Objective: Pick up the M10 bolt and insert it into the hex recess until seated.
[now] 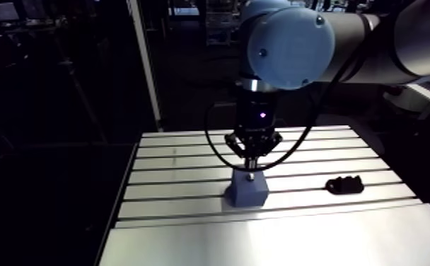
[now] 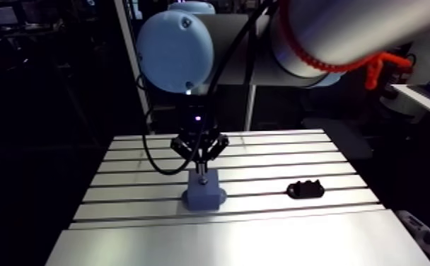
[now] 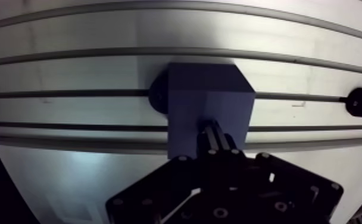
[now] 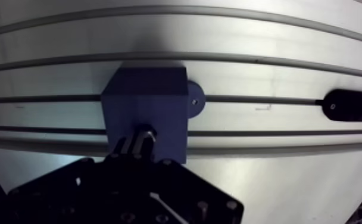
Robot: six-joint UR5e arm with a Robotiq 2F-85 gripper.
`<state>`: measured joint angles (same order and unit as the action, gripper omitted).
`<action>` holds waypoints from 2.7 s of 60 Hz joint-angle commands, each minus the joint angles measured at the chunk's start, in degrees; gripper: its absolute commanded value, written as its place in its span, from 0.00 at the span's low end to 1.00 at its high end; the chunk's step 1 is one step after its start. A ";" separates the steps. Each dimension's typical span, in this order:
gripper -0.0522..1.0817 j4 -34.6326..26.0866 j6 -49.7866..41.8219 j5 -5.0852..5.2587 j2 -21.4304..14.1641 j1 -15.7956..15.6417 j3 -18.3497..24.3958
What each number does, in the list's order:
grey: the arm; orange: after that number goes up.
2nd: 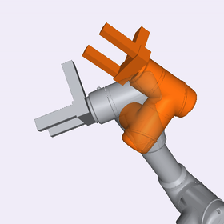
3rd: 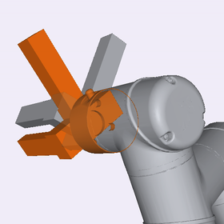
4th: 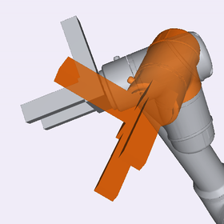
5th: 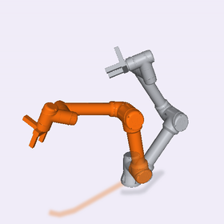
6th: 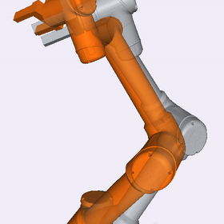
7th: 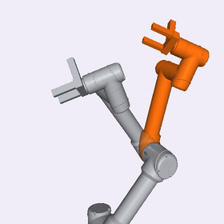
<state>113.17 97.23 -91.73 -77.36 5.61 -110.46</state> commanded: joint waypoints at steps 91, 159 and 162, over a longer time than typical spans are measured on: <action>1.00 0.78 1.08 -0.07 0.32 0.28 -0.76; 1.00 0.96 1.87 -0.07 1.12 0.28 -1.29; 1.00 0.96 1.87 -0.07 1.12 0.28 -1.29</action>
<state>114.12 99.06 -91.80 -76.33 5.86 -111.72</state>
